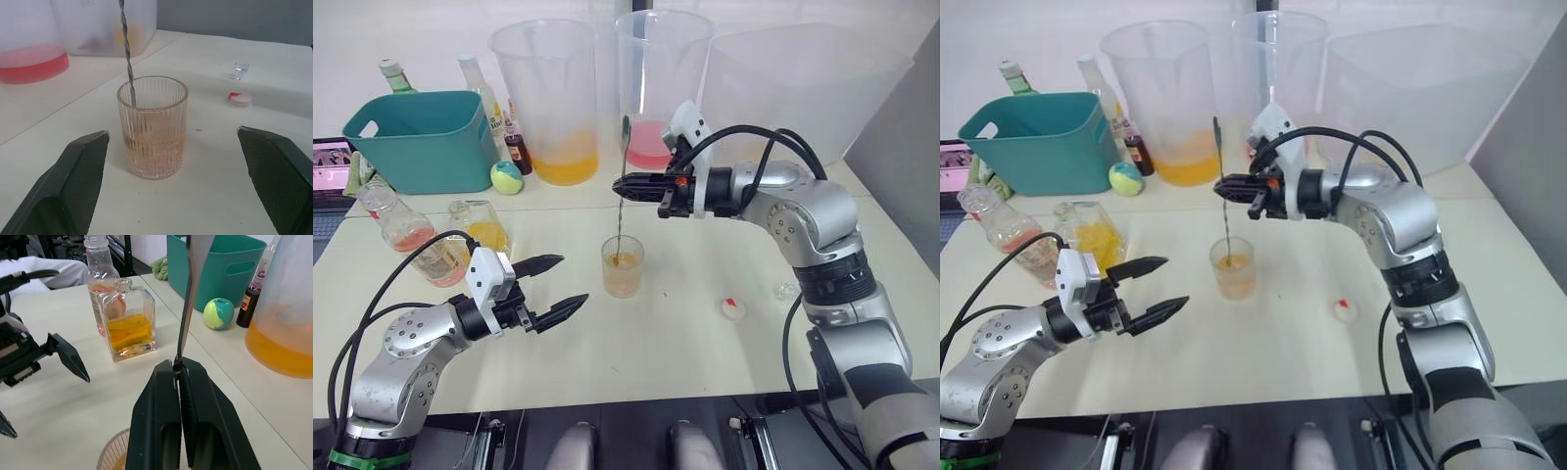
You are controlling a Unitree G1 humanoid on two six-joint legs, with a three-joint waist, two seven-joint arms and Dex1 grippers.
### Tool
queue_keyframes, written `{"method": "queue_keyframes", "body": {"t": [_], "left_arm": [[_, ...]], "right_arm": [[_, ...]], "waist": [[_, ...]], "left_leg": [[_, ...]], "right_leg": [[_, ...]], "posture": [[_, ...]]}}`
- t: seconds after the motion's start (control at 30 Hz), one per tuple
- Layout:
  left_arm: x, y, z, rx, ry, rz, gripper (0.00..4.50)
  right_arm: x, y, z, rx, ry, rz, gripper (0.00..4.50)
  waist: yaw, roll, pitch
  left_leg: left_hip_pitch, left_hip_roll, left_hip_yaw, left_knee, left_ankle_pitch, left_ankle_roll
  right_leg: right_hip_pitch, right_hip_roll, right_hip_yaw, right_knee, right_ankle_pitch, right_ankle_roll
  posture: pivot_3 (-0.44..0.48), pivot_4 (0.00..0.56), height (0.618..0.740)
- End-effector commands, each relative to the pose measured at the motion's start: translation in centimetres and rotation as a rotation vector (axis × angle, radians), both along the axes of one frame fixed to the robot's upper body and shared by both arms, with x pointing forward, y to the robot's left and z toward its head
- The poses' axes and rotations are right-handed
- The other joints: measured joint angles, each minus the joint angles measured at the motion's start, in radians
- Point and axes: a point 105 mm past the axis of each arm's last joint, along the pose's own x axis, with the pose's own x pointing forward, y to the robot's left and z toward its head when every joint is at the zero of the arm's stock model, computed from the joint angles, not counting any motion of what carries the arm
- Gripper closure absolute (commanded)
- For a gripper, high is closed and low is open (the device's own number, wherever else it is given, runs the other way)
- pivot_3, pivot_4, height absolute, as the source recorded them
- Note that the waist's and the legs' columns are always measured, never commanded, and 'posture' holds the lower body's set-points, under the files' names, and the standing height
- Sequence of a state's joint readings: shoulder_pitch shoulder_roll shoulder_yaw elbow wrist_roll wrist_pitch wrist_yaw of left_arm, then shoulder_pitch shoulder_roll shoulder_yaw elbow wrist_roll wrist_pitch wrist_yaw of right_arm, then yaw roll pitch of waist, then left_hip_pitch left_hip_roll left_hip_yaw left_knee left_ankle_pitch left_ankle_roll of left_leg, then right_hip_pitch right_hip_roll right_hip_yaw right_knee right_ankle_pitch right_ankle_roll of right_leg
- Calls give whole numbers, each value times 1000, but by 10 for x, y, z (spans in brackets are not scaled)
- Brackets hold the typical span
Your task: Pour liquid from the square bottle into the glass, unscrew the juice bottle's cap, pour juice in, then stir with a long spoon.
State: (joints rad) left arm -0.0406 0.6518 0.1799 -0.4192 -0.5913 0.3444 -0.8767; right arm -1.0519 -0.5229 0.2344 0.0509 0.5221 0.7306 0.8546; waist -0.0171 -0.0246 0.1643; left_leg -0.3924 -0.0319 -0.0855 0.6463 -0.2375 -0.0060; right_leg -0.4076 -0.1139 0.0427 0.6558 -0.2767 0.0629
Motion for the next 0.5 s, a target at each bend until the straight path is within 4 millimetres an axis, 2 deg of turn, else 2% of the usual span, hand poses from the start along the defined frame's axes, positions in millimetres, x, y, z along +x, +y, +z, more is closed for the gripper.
{"method": "queue_keyframes", "body": {"t": [0.03, 0.5], "left_arm": [[-3, 1, 10, 9, -49, 1, 67], [-3, 2, 11, 15, -43, 3, 67]], "right_arm": [[-5, -5, 23, -15, -104, 12, 4500], [-33, 3, 26, 9, -24, 114, 4500]], "waist": [[1, 0, 0], [0, 0, 0]], "left_leg": [[0, 0, 0, 0, 0, 0], [-1, 0, 0, 0, 0, 0]], "right_leg": [[0, 0, 0, 0, 0, 0], [0, 0, 0, 0, 0, 0]], "posture": [[0, 150, 729], [0, 150, 729]]}}
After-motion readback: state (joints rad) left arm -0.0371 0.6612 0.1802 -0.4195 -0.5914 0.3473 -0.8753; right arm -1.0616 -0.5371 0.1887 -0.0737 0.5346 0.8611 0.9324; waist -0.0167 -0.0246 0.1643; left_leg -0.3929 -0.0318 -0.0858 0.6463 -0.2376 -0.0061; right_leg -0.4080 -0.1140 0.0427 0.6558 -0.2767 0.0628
